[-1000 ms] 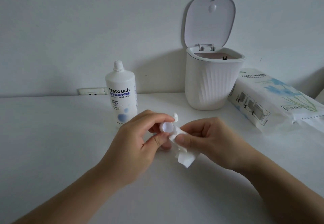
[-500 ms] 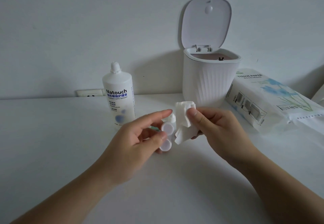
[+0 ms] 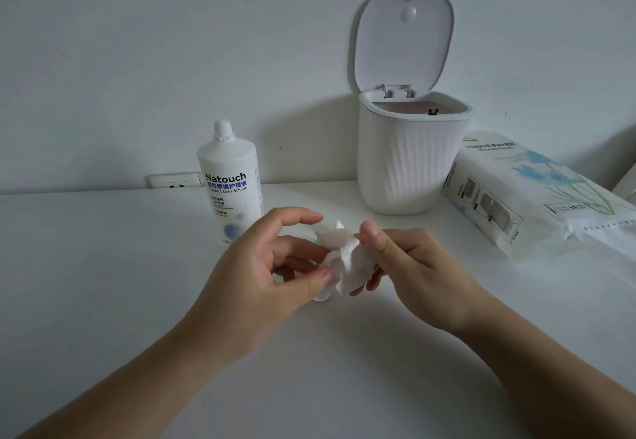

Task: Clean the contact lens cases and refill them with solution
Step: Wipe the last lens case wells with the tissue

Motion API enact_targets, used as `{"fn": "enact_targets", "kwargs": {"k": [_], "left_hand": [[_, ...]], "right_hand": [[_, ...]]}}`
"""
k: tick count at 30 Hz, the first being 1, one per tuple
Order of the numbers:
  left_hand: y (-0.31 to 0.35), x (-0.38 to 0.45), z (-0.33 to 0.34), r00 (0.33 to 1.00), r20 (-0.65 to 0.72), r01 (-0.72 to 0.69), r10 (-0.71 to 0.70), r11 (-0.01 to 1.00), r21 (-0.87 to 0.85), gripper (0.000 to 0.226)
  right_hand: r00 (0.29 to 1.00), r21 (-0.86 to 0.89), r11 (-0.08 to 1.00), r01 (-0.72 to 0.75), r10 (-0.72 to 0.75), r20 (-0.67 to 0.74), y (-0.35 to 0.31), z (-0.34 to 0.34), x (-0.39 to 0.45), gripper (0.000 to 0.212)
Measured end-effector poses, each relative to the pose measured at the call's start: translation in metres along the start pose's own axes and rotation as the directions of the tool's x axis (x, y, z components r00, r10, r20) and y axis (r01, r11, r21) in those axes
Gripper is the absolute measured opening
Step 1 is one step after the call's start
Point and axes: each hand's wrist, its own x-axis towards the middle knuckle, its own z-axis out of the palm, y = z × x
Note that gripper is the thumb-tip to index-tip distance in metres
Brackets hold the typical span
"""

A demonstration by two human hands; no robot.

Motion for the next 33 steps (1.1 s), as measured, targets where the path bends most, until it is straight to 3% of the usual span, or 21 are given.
{"fn": "enact_targets", "kwargs": {"k": [6,13,18,24,28,33], "left_hand": [[0.0009,-0.0002,0.0001,0.999,0.028,-0.033,0.032,0.998,0.058,0.050],[-0.0009,-0.0005,0.0004,0.996,-0.019,-0.085,0.087,0.991,0.100,0.049],[0.0001,0.0002,0.0002,0.986,-0.107,-0.121,0.129,0.990,0.078,0.043],[0.0001,-0.0020,0.0043,0.975,-0.084,-0.161,0.205,0.917,0.365,0.042],[0.0009,-0.0004,0.0031,0.971,-0.123,-0.155,0.207,0.928,0.339,0.033],[0.0022,-0.0012,0.0005,0.985,-0.098,-0.108,0.141,0.953,0.284,0.027]], "right_hand": [[0.996,0.018,0.999,0.034,-0.036,0.081,0.0011,0.0013,-0.0009,0.022],[0.990,-0.055,0.996,-0.074,0.079,0.115,-0.0007,-0.0016,-0.0028,0.030],[0.987,-0.011,0.994,-0.113,0.113,0.112,-0.0038,-0.0028,-0.0025,0.032],[0.989,0.118,0.982,-0.147,0.145,0.025,-0.0066,-0.0031,0.0007,0.036],[0.982,0.145,0.971,-0.189,0.182,0.057,-0.0078,-0.0035,-0.0001,0.039],[0.965,0.199,0.962,-0.186,0.217,-0.150,-0.0060,-0.0079,0.0028,0.040]]}}
